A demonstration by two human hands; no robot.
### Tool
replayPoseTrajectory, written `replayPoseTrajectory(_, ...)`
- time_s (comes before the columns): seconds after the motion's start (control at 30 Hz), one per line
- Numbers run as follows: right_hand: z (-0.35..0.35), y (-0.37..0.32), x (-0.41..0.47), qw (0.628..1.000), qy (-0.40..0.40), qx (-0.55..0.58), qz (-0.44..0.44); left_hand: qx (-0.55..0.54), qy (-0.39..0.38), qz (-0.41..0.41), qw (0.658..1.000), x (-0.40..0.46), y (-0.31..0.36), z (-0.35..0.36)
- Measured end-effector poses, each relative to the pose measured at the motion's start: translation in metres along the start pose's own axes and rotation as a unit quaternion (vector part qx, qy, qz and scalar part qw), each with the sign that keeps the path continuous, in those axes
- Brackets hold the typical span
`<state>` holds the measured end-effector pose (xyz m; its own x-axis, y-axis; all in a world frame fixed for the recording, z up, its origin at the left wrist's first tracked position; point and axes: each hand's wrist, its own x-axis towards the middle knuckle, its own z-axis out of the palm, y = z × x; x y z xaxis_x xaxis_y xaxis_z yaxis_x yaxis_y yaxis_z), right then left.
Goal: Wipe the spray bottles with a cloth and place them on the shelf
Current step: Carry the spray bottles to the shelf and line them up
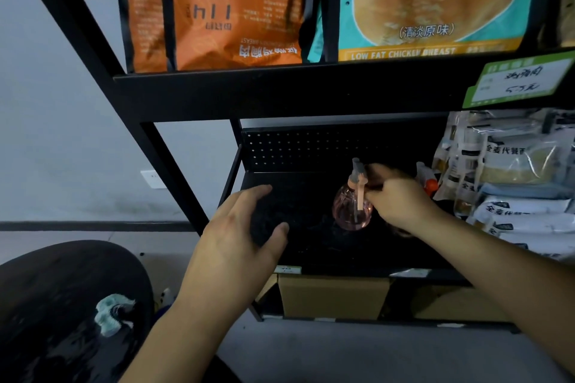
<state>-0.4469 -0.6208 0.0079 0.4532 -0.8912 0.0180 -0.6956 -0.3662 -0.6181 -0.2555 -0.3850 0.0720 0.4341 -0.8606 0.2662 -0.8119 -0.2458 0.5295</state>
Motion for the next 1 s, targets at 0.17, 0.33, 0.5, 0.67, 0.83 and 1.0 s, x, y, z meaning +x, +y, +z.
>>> replayPoseTrajectory(0.17,-0.014,-0.005,-0.012,0.999,0.022,0.031,-0.025,-0.002,0.012,-0.001,1.0,-0.006,0.001,-0.016)
replayPoseTrajectory(0.33,-0.036,-0.029,-0.039,0.996,0.038,0.061,-0.051,-0.008,0.03,-0.008,0.999,-0.022,0.008,-0.039)
replayPoseTrajectory(0.5,-0.047,-0.065,-0.073,0.989,0.048,0.086,-0.11,-0.001,0.054,-0.011,0.998,-0.047,0.009,-0.069)
replayPoseTrajectory(0.67,-0.043,-0.115,-0.106,0.981,0.019,0.097,-0.167,0.01,0.088,-0.023,0.996,-0.079,-0.004,-0.105)
replayPoseTrajectory(0.83,-0.027,-0.174,-0.132,0.969,-0.006,0.11,-0.219,0.025,0.12,-0.053,0.991,-0.115,-0.03,-0.147)
replayPoseTrajectory(1.0,-0.002,-0.233,-0.152,0.953,-0.04,0.126,-0.271,0.043,0.147,-0.088,0.984,-0.155,-0.06,-0.19)
